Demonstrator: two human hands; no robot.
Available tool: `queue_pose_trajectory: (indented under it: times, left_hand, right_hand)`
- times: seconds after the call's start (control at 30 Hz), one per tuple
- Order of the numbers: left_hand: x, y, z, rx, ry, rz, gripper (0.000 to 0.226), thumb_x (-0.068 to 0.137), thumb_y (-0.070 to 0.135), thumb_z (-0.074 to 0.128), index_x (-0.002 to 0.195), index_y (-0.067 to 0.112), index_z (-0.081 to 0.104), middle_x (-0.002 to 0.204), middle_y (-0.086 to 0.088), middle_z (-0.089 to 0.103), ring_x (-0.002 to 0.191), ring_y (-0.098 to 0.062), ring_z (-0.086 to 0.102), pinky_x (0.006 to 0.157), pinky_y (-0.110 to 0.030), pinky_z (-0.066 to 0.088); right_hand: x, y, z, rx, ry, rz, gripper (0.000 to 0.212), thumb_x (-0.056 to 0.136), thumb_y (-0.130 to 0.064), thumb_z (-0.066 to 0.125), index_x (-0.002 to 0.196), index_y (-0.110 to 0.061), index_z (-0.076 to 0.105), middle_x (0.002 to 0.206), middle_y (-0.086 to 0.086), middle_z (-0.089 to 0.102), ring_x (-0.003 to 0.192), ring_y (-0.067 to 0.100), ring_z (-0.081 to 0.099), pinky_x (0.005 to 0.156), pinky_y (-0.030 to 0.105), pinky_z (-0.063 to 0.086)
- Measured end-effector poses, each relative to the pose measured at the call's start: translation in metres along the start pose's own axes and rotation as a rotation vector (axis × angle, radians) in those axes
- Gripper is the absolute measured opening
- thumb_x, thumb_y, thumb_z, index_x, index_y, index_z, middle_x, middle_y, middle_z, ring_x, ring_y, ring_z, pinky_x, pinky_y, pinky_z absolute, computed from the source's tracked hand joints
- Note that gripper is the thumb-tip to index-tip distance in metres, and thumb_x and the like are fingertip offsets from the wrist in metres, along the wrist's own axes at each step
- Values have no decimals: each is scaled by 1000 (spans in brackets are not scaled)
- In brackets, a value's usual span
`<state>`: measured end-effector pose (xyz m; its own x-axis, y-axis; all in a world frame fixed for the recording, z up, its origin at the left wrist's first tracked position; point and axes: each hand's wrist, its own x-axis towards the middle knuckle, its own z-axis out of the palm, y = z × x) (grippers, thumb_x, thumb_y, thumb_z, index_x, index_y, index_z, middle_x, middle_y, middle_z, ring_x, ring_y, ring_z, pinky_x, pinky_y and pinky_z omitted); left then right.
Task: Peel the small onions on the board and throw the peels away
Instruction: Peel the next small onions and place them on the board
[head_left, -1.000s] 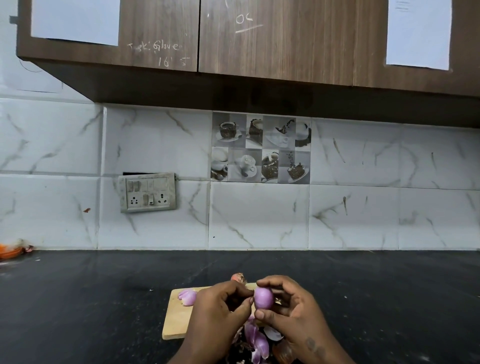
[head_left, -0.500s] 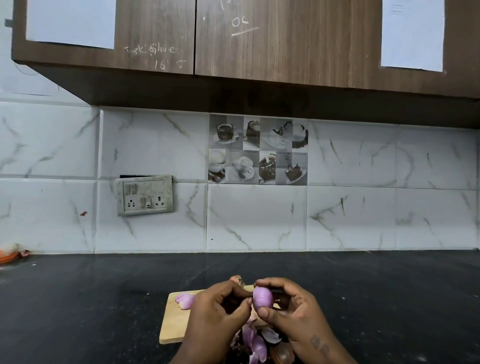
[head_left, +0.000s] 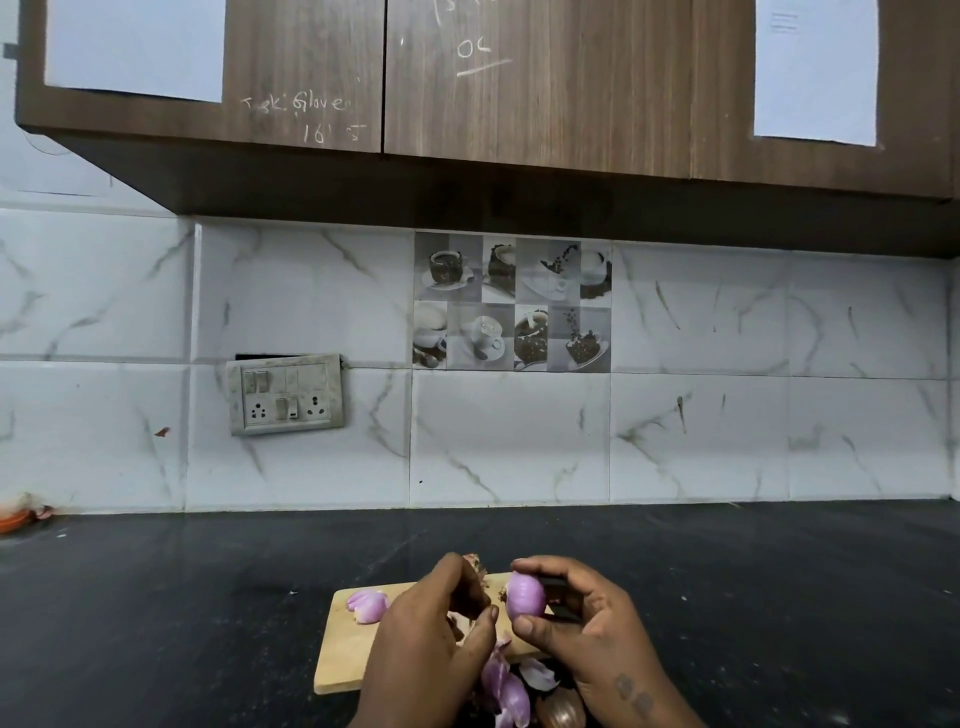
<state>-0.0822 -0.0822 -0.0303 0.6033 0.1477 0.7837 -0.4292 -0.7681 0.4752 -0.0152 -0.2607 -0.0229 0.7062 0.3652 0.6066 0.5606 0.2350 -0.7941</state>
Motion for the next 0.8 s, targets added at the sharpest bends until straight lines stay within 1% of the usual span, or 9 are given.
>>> queue_pose_trajectory:
  times: [0.07, 0.13, 0.23, 0.33, 0.4, 0.5, 0.6, 0.73, 0.8]
  left_hand:
    - [-1, 2, 0, -54, -27, 31, 23, 83, 21, 72, 91, 40, 62, 84, 23, 71, 80, -4, 70, 65, -27, 58]
    - [-1, 4, 0, -71, -31, 73, 27, 85, 19, 71, 99, 43, 69, 89, 25, 73, 86, -1, 72, 66, -24, 58]
    - [0, 1, 1, -73, -13, 86, 30, 84, 19, 72, 100, 44, 71, 88, 27, 73, 83, 0, 72, 65, -24, 58]
    - [1, 0, 1, -74, 13, 71, 36, 82, 14, 76, 98, 45, 72, 82, 28, 74, 76, 1, 72, 62, -23, 58]
    - [1, 0, 2, -74, 12, 58, 39, 80, 11, 77, 96, 46, 72, 80, 28, 73, 73, 1, 72, 62, -22, 57]
    - [1, 1, 3, -40, 34, 46, 28, 77, 20, 74, 94, 42, 70, 76, 26, 71, 68, 2, 69, 61, -23, 56]
    - [2, 1, 4, -2, 66, 43, 18, 73, 27, 72, 89, 35, 69, 76, 22, 69, 65, -1, 65, 59, -27, 53]
    - [2, 4, 0, -23, 65, 17, 10, 72, 22, 72, 80, 29, 71, 74, 20, 69, 66, -5, 66, 58, -26, 53]
    - [3, 5, -1, -54, 88, 4, 17, 71, 13, 73, 77, 29, 70, 70, 19, 69, 63, -5, 66, 57, -24, 53]
  right_hand:
    - [0, 1, 0, -1, -11, 0, 49, 71, 7, 86, 109, -21, 78, 113, 10, 77, 106, 30, 73, 85, 39, 61]
    - [0, 1, -1, 13, -18, 4, 48, 71, 7, 86, 110, -20, 78, 111, 13, 77, 105, 32, 73, 85, 42, 62]
    - [-1, 1, -1, 17, -40, 19, 49, 72, 9, 84, 109, -21, 78, 111, 12, 77, 104, 31, 74, 83, 40, 62]
    - [-1, 1, 0, -1, -57, 3, 50, 69, 16, 82, 105, -19, 79, 114, 7, 75, 105, 27, 74, 81, 35, 61]
    - [-1, 2, 1, -25, -48, -34, 49, 65, 17, 83, 101, -17, 80, 116, 5, 73, 107, 25, 73, 81, 32, 61]
    - [-1, 3, 3, -57, -32, -82, 46, 60, 8, 87, 98, -16, 81, 116, 4, 72, 106, 25, 73, 80, 30, 61]
    - [0, 3, 4, -68, -28, -81, 45, 62, 11, 87, 98, -16, 81, 115, 4, 73, 104, 26, 73, 79, 30, 61]
    - [0, 2, 4, -44, -41, -71, 43, 65, 8, 87, 101, -15, 81, 117, 5, 73, 106, 26, 73, 83, 33, 61]
    - [-1, 2, 4, -3, -46, -49, 42, 66, 6, 87, 103, -14, 80, 118, 8, 74, 107, 29, 73, 85, 39, 62]
